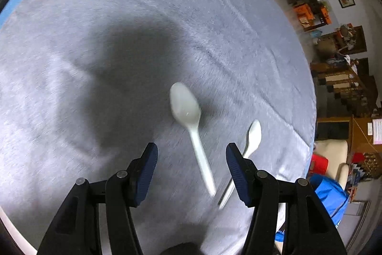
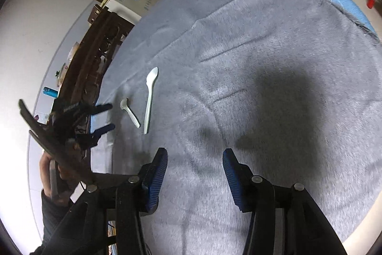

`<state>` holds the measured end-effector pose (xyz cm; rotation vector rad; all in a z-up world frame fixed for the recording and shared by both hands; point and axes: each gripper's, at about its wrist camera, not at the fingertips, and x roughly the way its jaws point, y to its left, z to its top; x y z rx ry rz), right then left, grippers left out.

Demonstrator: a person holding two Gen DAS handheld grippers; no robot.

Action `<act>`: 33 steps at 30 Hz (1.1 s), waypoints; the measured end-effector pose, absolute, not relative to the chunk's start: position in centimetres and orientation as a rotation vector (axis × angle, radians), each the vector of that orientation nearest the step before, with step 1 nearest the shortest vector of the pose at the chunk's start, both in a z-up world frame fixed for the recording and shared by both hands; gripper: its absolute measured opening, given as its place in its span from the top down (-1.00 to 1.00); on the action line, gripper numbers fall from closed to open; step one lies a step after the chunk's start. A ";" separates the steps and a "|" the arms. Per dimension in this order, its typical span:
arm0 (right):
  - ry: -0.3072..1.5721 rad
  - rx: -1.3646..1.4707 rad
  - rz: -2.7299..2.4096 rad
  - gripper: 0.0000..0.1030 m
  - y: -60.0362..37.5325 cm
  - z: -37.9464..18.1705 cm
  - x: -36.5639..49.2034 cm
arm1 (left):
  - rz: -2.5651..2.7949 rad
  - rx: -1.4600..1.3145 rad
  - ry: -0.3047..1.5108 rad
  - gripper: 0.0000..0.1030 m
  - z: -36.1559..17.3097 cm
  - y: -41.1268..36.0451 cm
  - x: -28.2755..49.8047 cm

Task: Organize utensils
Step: 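Close the left tool on one white spoon while the right tool grasps the other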

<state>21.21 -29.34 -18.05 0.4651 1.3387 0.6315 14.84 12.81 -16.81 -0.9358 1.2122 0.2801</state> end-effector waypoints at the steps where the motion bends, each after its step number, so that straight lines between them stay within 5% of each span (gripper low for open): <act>1: 1.343 0.463 0.632 0.00 -29.3 -18.2 21.4 | 0.290 -0.934 1.220 -0.16 -17.1 12.7 15.5; 3: 1.348 0.458 0.632 0.00 -28.9 -18.7 21.9 | 0.293 -0.917 1.233 -0.08 -17.4 12.4 16.6; 5: 1.355 0.453 0.633 0.00 -28.7 -18.8 22.5 | 0.284 -0.874 1.276 0.22 -18.0 11.8 17.8; 8: 1.359 0.431 0.639 0.00 -28.2 -18.8 23.3 | 0.256 -0.793 1.299 0.32 -17.9 11.4 18.9; 10: 1.368 0.411 0.641 0.00 -27.6 -18.9 24.1 | 0.256 -0.731 1.329 0.81 -17.9 11.6 19.5; 22: 1.492 0.133 0.743 0.00 -15.6 -19.5 30.2 | 0.062 -0.291 1.471 0.83 -17.1 9.4 21.7; 27: 1.530 0.044 0.742 -0.02 -10.4 -20.0 32.0 | 0.079 -0.269 1.477 0.58 -17.1 9.2 22.5; 33: 1.535 -0.140 0.679 -0.05 -5.5 -19.8 33.1 | 0.090 -0.268 1.470 0.53 -16.9 9.3 23.2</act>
